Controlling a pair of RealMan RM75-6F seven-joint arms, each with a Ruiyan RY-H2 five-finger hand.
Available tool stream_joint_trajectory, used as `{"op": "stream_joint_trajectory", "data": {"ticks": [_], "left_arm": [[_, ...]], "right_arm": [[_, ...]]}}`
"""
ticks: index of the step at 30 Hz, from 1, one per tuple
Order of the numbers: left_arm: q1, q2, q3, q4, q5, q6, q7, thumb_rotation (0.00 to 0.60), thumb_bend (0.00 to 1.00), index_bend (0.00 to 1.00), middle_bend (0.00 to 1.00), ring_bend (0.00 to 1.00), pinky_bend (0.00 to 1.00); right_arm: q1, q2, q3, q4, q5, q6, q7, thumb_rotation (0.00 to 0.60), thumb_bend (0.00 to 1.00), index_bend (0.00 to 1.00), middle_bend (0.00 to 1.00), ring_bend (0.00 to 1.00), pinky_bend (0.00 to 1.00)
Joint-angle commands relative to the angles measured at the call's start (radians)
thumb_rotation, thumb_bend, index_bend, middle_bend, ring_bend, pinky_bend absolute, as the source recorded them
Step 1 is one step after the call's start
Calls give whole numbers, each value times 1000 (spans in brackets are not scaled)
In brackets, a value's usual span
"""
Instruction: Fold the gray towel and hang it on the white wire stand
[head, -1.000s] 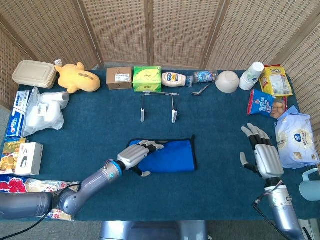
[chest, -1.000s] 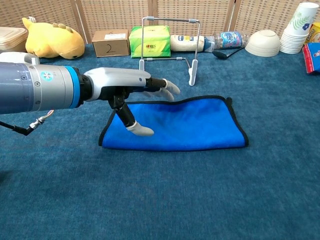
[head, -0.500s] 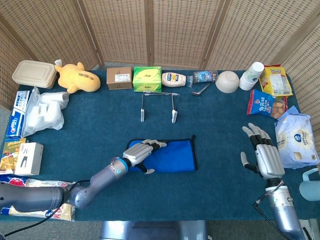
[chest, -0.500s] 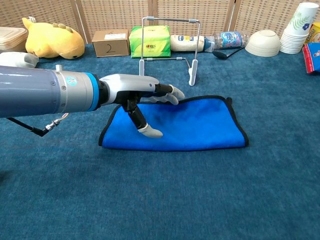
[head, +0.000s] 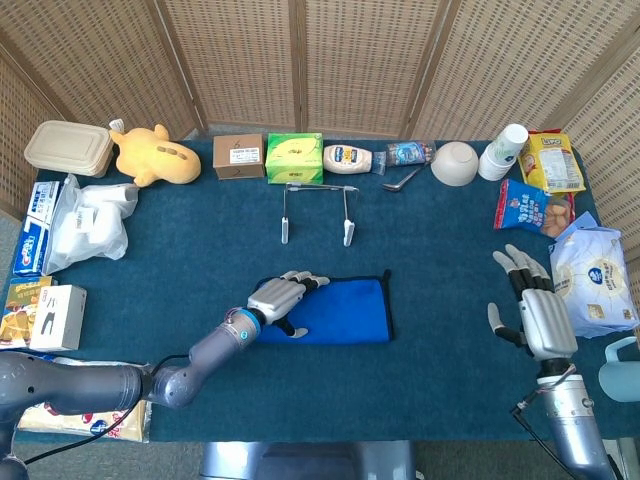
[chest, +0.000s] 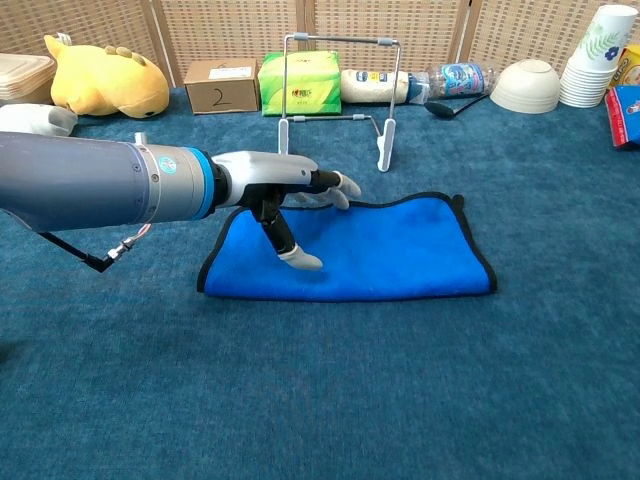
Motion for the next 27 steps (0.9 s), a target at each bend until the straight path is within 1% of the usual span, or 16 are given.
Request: {"op": "stream_joint_trajectory", "data": {"ticks": [1,5,9,12,15,16,19,22,27], "left_arm": [[0,15,3,-16,-5,26,3,600,373,0,63,0,0],[28,49,11,-61,51,77,0,600,373,7,61,0,0],[78,85,45,-98,185,176,19,600,374,29,60,0,0],[106,98,58,-109,251,219,11,600,373,49,58,0,0],[156,143,102,-134,375,283,3,600,373,77,59,0,0],[173,159,122,-135,418,302,8,600,374,88,60,0,0],[205,184,162,-119,493,334,23,600,374,110,60,0,0],[232,199,185,-96,531,347,23,600,374,116,59,0,0],[272,201,202,-41,580,376,12,600,375,129,59,0,0]], "right_arm": [[-2,2,1,-2,-2,2,1,600,484,40,0,0,0],[-4,2,2,-5,-4,1,2,600,483,40,0,0,0],[-1,-5,4,-3,-4,-6,2,600,481,40,0,0,0],[2,-11,5,-1,-3,-11,1,600,482,40,0,0,0],[4,-22,7,5,3,-16,0,600,482,40,0,0,0],[5,-25,8,7,5,-17,0,600,482,40,0,0,0],[6,-33,11,13,9,-19,-1,600,482,40,0,0,0],[8,-43,11,18,13,-23,-3,600,483,40,0,0,0],[6,-54,10,22,16,-23,-8,600,483,40,0,0,0]]}}
